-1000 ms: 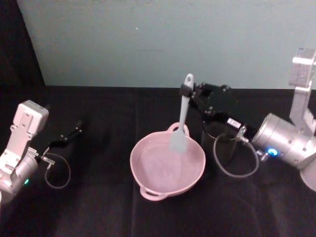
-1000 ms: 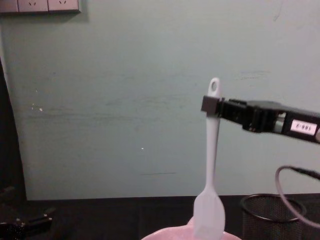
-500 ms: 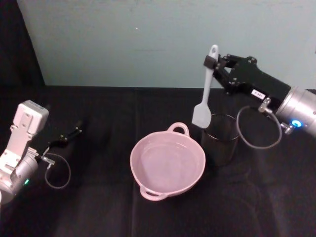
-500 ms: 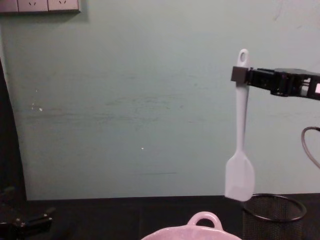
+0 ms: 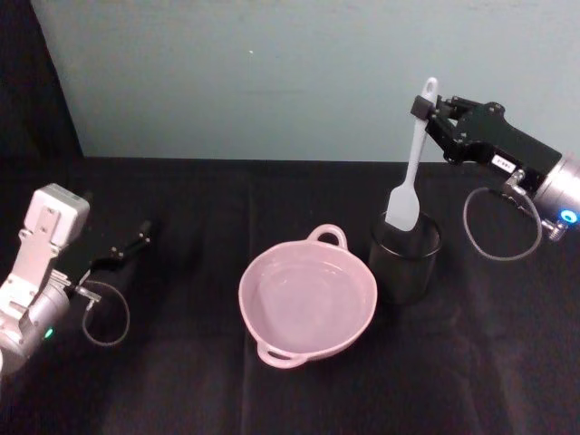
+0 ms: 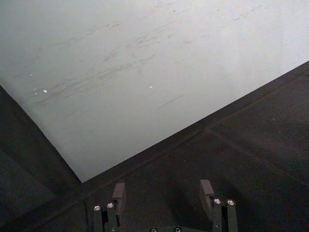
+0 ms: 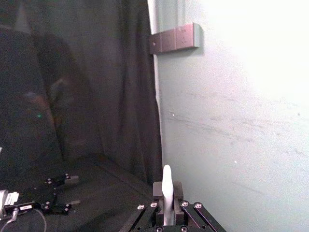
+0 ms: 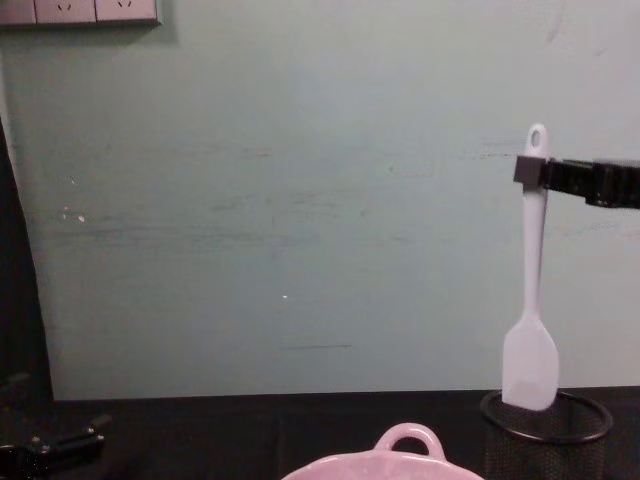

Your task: Use the one hand to pick up the spoon and stir the clear water in the bowl.

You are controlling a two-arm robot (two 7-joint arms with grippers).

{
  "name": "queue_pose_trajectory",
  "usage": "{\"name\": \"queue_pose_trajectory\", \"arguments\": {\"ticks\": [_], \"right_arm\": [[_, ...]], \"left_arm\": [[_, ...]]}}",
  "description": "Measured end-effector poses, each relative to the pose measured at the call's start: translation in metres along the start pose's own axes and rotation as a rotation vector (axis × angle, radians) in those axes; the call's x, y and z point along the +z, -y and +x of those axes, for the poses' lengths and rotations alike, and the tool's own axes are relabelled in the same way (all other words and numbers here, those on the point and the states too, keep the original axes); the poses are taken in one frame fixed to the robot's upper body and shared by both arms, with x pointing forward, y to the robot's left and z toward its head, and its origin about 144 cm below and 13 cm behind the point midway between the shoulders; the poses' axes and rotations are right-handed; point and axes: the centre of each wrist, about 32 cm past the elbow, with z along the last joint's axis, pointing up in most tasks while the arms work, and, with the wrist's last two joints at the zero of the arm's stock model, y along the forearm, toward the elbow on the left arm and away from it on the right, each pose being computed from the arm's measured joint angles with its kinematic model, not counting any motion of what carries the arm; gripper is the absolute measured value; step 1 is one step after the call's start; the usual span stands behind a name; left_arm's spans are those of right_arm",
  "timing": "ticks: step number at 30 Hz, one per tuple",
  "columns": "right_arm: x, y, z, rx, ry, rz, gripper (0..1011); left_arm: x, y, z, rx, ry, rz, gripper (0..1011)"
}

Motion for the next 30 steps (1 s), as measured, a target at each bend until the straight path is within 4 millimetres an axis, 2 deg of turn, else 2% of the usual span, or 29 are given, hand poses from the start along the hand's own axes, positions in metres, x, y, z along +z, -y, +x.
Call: {"name": "queue_pose_trajectory", "arguments": {"ticks": [8, 20, 30], "right_arm": [[-0.023, 0.005, 0.005, -0.026, -0.085, -0.015, 114], [-0.064, 0.015, -0.001, -0.088, -0.235, -0.016, 113], [-0.082, 0.022, -0.005, -0.121, -0.307, -0.011, 113]], "left_arm": [[0.0, 0.0, 0.0, 0.0, 0.0, 0.0, 1005], [0.0, 0.0, 0.0, 0.0, 0.0, 0.0, 1005], [0.0, 0.0, 0.0, 0.0, 0.0, 0.0, 1005]]}}
